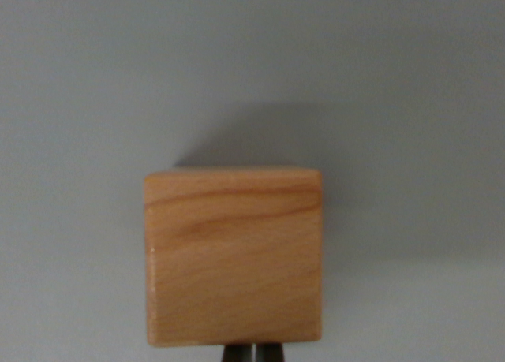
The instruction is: Push wooden cube
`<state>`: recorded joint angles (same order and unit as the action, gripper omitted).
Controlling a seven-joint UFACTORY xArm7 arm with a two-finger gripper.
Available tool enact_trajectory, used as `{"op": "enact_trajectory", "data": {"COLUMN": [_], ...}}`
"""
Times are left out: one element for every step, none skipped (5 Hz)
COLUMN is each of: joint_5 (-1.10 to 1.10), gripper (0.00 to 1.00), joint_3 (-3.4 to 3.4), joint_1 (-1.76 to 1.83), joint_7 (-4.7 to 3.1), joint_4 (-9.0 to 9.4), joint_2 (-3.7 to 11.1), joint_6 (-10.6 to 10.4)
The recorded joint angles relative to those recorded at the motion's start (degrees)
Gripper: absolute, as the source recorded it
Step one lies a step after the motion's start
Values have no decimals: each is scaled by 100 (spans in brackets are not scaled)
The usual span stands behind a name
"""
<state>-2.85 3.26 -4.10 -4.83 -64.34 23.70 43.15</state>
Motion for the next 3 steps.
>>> {"op": "enact_trajectory", "data": {"joint_5": [0, 15, 15], "gripper": [100, 100, 100], "joint_3": [0, -10, -10], "joint_1": [0, 5, 5], "joint_7": [0, 3, 3], "joint_4": [0, -252, -252], "joint_2": [0, 162, 162], "joint_6": [0, 90, 90]}}
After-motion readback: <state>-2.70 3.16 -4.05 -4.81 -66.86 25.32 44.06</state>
